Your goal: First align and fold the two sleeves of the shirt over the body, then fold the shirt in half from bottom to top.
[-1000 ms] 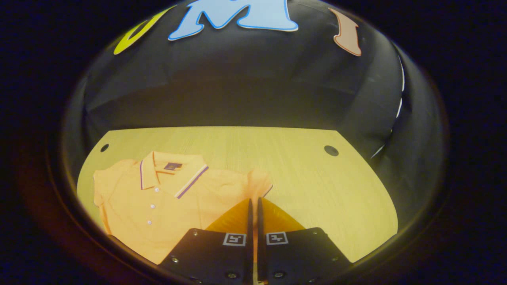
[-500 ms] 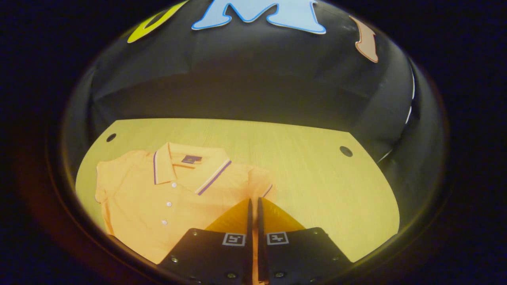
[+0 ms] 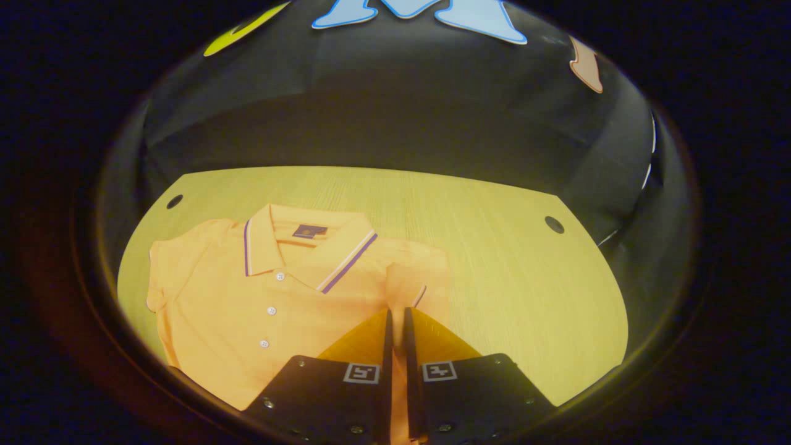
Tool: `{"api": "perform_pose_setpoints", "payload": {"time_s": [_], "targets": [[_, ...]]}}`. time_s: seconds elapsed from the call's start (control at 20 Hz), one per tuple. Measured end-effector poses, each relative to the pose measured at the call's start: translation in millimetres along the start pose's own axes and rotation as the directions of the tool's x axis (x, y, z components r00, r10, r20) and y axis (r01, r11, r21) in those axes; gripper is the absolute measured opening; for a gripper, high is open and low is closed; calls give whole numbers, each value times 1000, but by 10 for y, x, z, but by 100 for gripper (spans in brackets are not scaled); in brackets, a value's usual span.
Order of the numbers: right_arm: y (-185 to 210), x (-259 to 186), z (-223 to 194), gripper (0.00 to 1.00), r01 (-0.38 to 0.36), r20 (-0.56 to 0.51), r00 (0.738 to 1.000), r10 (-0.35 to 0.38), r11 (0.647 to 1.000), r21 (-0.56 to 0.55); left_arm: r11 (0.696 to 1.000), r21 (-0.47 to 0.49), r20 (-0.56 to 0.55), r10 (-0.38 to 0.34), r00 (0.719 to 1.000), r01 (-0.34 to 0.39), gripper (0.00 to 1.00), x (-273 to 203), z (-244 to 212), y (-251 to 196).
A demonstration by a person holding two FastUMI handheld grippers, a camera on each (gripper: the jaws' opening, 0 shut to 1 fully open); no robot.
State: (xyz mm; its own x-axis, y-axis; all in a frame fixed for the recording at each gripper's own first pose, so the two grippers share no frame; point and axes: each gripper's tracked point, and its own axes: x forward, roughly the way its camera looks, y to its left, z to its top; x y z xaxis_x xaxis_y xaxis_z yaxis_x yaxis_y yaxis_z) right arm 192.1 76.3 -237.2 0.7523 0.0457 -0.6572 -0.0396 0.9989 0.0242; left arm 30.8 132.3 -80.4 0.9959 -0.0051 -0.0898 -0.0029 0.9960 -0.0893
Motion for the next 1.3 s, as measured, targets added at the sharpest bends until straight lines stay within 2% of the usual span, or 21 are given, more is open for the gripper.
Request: {"api": "perform_pose_setpoints", "payload": {"time_s": [0.1,0.15,0.2,0.25,0.3,0.35,0.7,0.95,1.1,1.3], "targets": [[51,-77,14,17,-16,9,1000,16,1000,-4,1000,1,-7,2,1000,-2,96,-11,-30,17],[70,-140,21,30,-19,19,1000,19,1000,-3,1000,4,-7,0,1000,0,96,-4,-34,0],[100,-223,55,32,-26,31,999,26,1000,2,1000,6,-11,-5,1000,5,96,5,-58,-19],[130,-290,65,44,-36,47,998,36,999,7,1000,6,-17,-9,1000,9,97,26,-84,-25],[153,-382,96,51,-45,65,997,44,999,6,1000,5,-19,-14,1000,14,97,40,-93,-48],[168,-489,118,64,-52,86,995,51,999,0,1000,5,-21,-14,1000,14,97,72,-105,-59],[317,-1544,194,98,-130,235,962,142,989,-67,1000,0,-74,23,997,-23,97,213,-427,-152],[387,-2335,207,96,-171,371,908,197,980,-101,998,2,-127,55,990,-56,97,405,-659,-114],[403,-2746,166,97,-188,424,878,220,975,-117,994,-5,-166,106,980,-109,96,566,-873,43],[355,-3159,51,97,-152,459,861,216,973,-173,985,-37,-241,152,959,-166,97,830,-1180,250]]}}
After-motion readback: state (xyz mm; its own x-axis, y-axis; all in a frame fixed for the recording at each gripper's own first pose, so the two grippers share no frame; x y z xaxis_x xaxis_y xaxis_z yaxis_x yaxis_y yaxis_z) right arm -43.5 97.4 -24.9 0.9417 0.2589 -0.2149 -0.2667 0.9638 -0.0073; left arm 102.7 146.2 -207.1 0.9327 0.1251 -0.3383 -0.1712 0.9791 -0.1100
